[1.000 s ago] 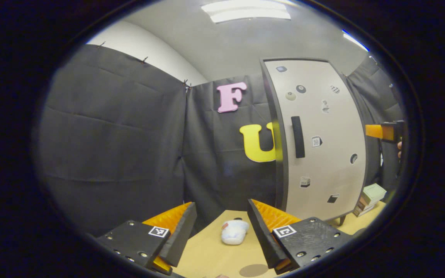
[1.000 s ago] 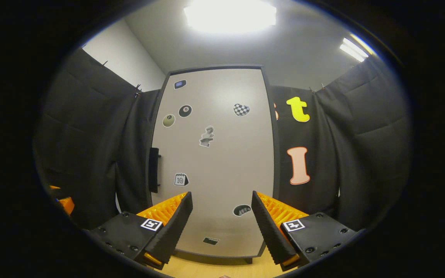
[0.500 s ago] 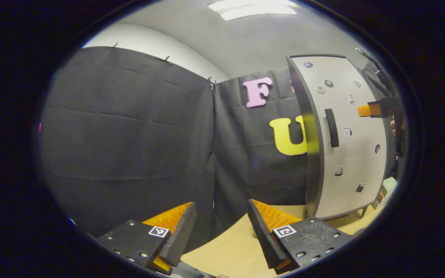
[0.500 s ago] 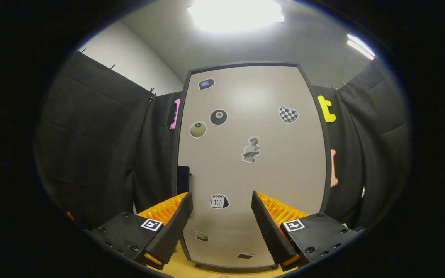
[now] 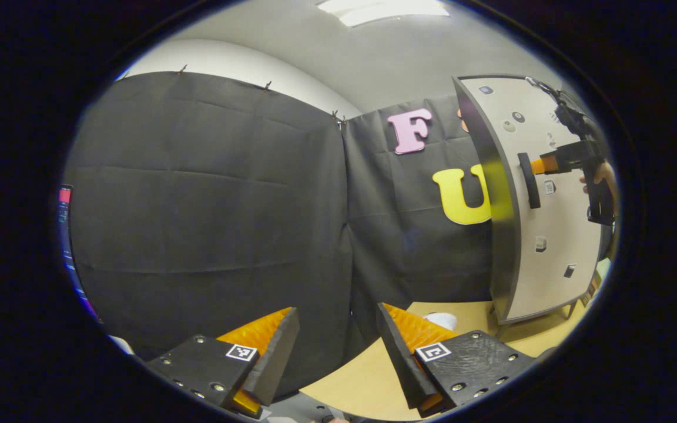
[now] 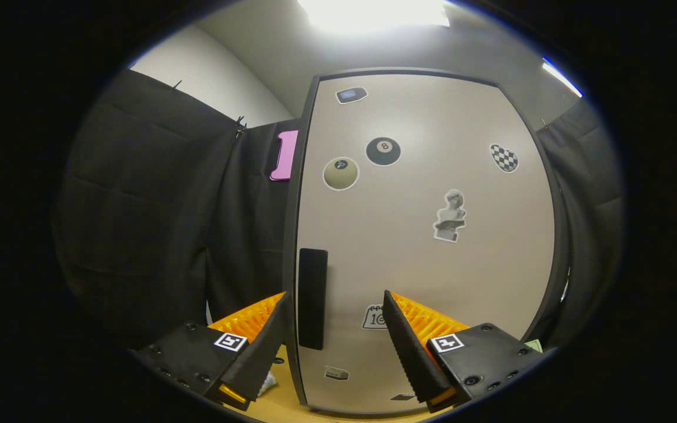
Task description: Open the cabinet door with the right hand, grasp the bottle in the cabinet with the left hand and place it on the coaster, then close the cabinet door with the right hand.
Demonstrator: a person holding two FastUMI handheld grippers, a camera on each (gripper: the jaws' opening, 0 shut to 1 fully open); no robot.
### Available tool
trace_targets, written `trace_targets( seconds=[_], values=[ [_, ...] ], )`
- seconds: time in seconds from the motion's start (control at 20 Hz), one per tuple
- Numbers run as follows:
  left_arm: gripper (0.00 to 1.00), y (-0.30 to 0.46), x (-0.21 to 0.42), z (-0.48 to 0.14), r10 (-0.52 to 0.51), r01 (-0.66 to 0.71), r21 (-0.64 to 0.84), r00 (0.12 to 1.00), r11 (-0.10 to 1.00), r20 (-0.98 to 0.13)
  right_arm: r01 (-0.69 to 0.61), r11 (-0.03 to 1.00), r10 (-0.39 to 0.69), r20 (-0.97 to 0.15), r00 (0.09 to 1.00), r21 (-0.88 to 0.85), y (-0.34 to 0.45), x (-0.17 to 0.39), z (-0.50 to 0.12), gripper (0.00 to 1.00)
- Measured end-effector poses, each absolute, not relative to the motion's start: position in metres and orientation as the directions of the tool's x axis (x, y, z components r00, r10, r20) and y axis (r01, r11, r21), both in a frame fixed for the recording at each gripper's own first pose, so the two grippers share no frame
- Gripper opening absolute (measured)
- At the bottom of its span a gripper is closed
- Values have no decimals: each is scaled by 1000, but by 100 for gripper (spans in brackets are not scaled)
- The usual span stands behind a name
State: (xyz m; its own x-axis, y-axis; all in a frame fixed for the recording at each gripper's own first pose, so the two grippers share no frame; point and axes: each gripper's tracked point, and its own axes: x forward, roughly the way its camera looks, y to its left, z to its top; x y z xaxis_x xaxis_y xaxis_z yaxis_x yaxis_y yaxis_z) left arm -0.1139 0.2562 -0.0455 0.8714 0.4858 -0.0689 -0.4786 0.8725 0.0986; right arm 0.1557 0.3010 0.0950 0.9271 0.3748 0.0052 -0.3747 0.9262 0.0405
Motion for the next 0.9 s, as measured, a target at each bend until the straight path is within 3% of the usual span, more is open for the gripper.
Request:
trace_targets(
  seconds=[0.2, 0.4, 0.45, 0.6, 0.7, 0.75, 0.8, 0.85, 0.9],
  values=[
    [80, 274, -123, -47, 507, -500, 98, 859, 861, -71, -382, 923, 384, -42, 922, 44, 324, 166, 81, 97],
    [80, 285, -126, -60, 516, -507, 99, 851, 856, -96, -341, 940, 341, -99, 935, 16, 332, 182, 63, 83],
    [80, 289, -126, -63, 520, -511, 101, 848, 854, -103, -336, 942, 336, -117, 934, 22, 335, 185, 59, 70],
    [80, 297, -129, -65, 525, -517, 94, 845, 851, -105, -326, 944, 330, -166, 929, 52, 344, 193, 49, 71],
    [80, 302, -131, -65, 527, -520, 94, 843, 849, -104, -301, 951, 308, -183, 934, 64, 343, 197, 46, 47],
    [80, 304, -131, -66, 529, -521, 94, 842, 848, -103, -293, 953, 302, -197, 933, 72, 343, 196, 45, 40],
    [80, 305, -131, -67, 528, -520, 92, 843, 849, -106, -290, 954, 300, -194, 934, 78, 345, 199, 43, 43],
    [81, 306, -129, -69, 526, -518, 89, 844, 851, -109, -289, 954, 299, -203, 933, 75, 343, 197, 44, 33],
    [81, 305, -128, -71, 523, -516, 86, 845, 852, -114, -294, 953, 302, -208, 930, 69, 343, 198, 45, 36]
  ],
)
